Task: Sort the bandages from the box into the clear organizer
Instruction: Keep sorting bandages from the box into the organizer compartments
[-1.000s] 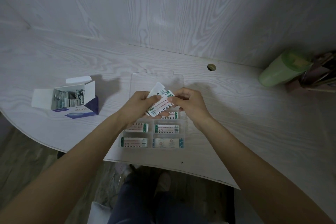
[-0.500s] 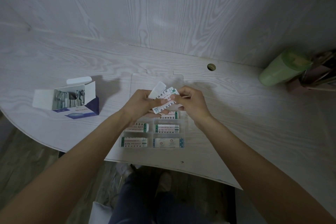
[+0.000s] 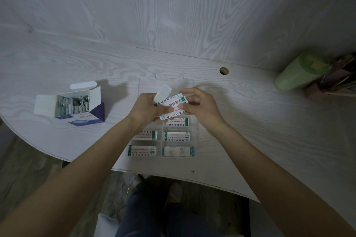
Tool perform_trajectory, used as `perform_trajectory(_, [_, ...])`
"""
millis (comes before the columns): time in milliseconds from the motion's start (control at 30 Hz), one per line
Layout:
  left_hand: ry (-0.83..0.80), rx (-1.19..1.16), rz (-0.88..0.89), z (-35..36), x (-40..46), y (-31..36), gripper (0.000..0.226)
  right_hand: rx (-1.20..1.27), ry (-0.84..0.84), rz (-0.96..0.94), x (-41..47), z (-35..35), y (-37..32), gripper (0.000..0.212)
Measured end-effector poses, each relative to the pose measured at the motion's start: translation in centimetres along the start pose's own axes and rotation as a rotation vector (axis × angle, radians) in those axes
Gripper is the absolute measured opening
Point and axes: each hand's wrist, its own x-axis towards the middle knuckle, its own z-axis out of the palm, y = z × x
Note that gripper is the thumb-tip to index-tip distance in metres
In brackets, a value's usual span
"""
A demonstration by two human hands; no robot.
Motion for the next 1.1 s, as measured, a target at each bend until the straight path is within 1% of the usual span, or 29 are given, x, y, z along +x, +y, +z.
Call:
perform_trajectory(133, [-0.033,-0.066,-0.017,0.1,-0.1,0.1,0.013,-0.047,-0.033,-0.045,-0.1,0.1,-0.1,0.041])
perform_trajectory(167, [-0.045,-0.077,-0.026,0.1,-0.1,0.1,0.013,-0.055,-0.029,-0.050,-0.2,0.1,-0.1,0.039])
perform_trajectory(233, [-0.044,-0.108,-0.053,0.2,-0.1,0.1,0.011,-0.058,0.002,-0.044,-0.2,0.2,0.2,0.030])
perform_trajectory(300, [-0.013,-0.128,-0.072,0.2,-0.1,0.0,0.010,-0.057,0.058,-0.022,-0.1,0.2,0.7,0.018])
perform_trajectory(367, [0.012,-0.139,-0.075,0.0,0.1,-0.4,0.008,-0.049,0.110,-0.002,0.0,0.1,1.3,0.012])
perform_trajectory(533, [0.052,-0.130,-0.062,-0.5,0.2,-1.6,0.008,-0.080,0.182,0.026,0.2,-0.1,2.7,0.014])
perform_trajectory(600, [0.105,-0.062,-0.033,-0.8,0.4,-2.2,0.010,-0.099,0.210,0.038,0.4,0.0,3.3,0.014])
perform_trajectory(667, [0.177,0.094,0.012,-1.1,0.8,-3.0,0.011,-0.149,0.255,0.067,0.6,0.2,4.2,0.014])
perform_trajectory(733, [0.200,0.208,0.047,-1.2,1.2,-3.5,0.014,-0.228,0.285,0.073,0.6,0.4,4.8,0.009])
perform_trajectory(800, [0.175,0.258,0.060,-1.1,1.3,-3.8,0.017,-0.332,0.276,0.051,0.6,0.6,5.2,0.005])
perform_trajectory(867, [0.133,0.282,0.077,-1.0,1.4,-4.0,0.021,-0.415,0.249,0.015,0.5,1.0,5.4,0.008])
perform_trajectory(967, [0.100,0.241,0.088,-0.9,1.7,-4.2,0.026,-0.515,0.214,-0.004,0.5,1.6,5.8,0.008])
perform_trajectory(1100, [0.101,0.224,0.094,-1.1,1.9,-4.4,0.026,-0.634,0.160,-0.021,0.7,2.0,5.9,0.005])
